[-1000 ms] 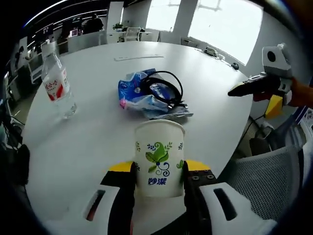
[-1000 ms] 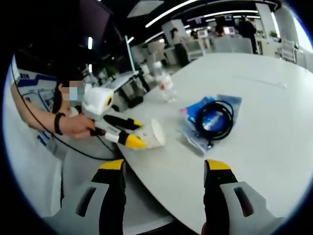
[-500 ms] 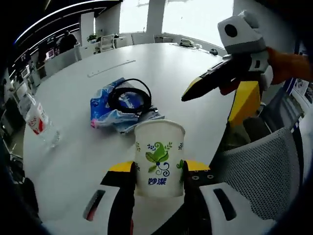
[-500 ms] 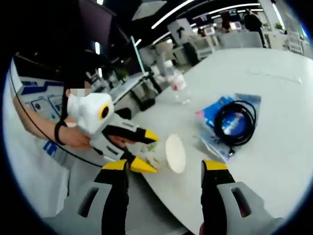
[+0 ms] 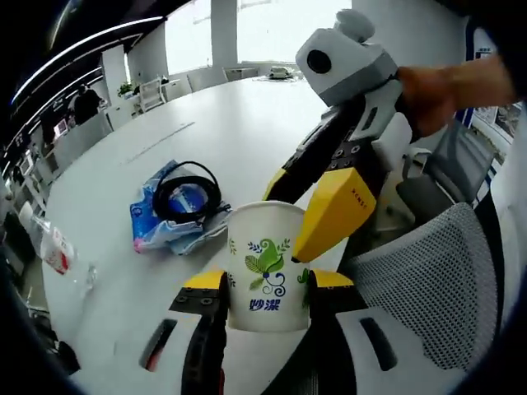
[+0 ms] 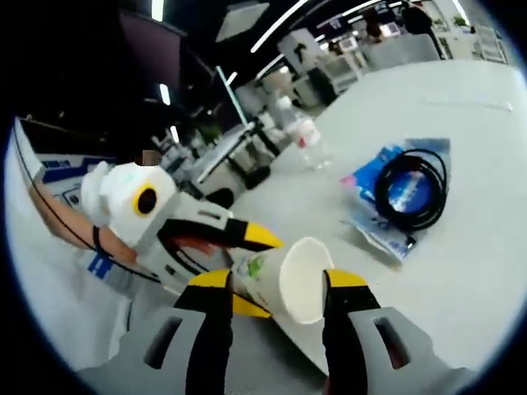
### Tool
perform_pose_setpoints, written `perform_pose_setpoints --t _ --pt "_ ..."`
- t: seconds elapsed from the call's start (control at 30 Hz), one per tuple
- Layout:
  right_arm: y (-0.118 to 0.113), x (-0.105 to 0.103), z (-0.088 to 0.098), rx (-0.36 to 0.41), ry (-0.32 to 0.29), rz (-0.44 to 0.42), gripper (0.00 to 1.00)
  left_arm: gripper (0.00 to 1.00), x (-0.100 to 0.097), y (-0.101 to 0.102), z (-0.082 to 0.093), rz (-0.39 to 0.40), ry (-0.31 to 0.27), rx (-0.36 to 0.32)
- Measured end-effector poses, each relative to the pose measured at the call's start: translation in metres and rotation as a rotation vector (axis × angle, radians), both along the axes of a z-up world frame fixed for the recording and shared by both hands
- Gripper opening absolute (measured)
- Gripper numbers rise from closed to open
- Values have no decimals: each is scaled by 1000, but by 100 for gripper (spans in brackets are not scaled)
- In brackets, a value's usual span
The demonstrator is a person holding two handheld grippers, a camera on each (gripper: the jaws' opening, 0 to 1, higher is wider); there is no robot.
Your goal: Arrange the tabletop items into an orderly group along one side of the table until the central work area is clear of visible clutter.
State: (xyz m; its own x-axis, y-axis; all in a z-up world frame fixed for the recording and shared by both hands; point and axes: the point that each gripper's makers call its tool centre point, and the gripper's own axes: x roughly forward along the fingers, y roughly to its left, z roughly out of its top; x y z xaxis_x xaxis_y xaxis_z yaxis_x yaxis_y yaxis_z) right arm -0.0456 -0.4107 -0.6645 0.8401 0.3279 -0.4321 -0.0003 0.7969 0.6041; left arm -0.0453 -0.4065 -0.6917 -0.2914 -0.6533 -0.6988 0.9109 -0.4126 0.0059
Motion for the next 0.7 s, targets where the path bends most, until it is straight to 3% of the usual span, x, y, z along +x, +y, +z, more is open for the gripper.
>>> perform_pose_setpoints --t 0.3,0.6,0.7 --pt "9 0 2 20 -11 29 28 38 -9 -2 6 -72 -30 -15" --pt "19 2 13 56 -45 45 0 38 -12 -1 5 -93 -21 -5" --pt "19 3 11 57 -40 37 0 38 -12 -1 5 -82 -6 -3"
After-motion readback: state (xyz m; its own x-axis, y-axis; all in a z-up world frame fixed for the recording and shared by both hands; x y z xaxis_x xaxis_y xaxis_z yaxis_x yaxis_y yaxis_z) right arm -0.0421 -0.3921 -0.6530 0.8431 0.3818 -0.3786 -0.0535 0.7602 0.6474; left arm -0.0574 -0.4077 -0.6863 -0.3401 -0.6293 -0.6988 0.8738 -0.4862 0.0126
